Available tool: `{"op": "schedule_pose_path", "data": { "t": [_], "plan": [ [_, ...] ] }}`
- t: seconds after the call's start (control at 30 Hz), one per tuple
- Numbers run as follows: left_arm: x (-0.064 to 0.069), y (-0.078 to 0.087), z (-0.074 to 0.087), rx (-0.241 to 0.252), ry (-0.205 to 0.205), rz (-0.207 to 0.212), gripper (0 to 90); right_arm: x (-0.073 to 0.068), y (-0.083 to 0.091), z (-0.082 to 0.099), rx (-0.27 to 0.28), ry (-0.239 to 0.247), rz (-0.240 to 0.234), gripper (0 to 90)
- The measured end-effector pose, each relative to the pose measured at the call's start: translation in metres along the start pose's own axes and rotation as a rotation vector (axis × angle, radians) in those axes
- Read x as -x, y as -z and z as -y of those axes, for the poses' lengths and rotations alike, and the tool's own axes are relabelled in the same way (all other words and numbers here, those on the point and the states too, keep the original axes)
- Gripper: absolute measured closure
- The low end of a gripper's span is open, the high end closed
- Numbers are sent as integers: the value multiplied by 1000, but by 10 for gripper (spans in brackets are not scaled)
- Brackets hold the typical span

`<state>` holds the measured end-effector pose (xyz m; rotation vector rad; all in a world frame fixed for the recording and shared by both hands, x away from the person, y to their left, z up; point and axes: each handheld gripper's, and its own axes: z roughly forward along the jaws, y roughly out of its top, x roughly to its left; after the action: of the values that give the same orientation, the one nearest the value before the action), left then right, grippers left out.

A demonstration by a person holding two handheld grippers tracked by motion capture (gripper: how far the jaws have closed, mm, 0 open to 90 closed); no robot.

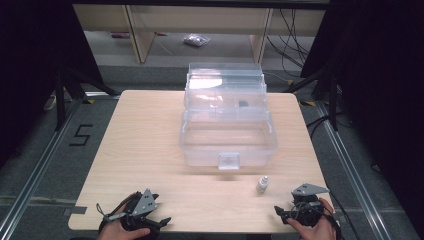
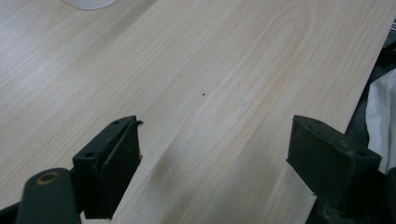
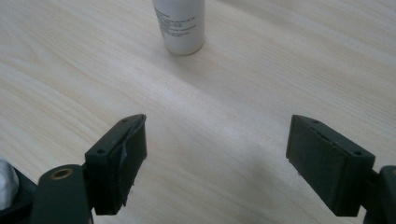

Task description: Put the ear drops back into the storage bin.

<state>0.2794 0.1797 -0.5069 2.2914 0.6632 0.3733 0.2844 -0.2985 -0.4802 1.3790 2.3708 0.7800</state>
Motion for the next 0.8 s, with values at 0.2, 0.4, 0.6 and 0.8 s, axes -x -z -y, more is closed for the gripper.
{"op": "schedule_pose_path", "data": {
  "t": [0.2,0.4,0.6,0.8],
  "plan": [
    [-1,0,0,-2,-24,-11,166,-1,0,-3,-8,15,-8,213],
    [-2,0,-1,-4,-22,-8,166,-2,0,-8,-23,41,-2,221],
    [-1,0,0,-1,-23,-10,166,-6,1,-15,-55,60,-19,232],
    [-2,0,-1,-3,-20,-4,166,-9,0,-21,-61,62,-16,243]
  ]
}}
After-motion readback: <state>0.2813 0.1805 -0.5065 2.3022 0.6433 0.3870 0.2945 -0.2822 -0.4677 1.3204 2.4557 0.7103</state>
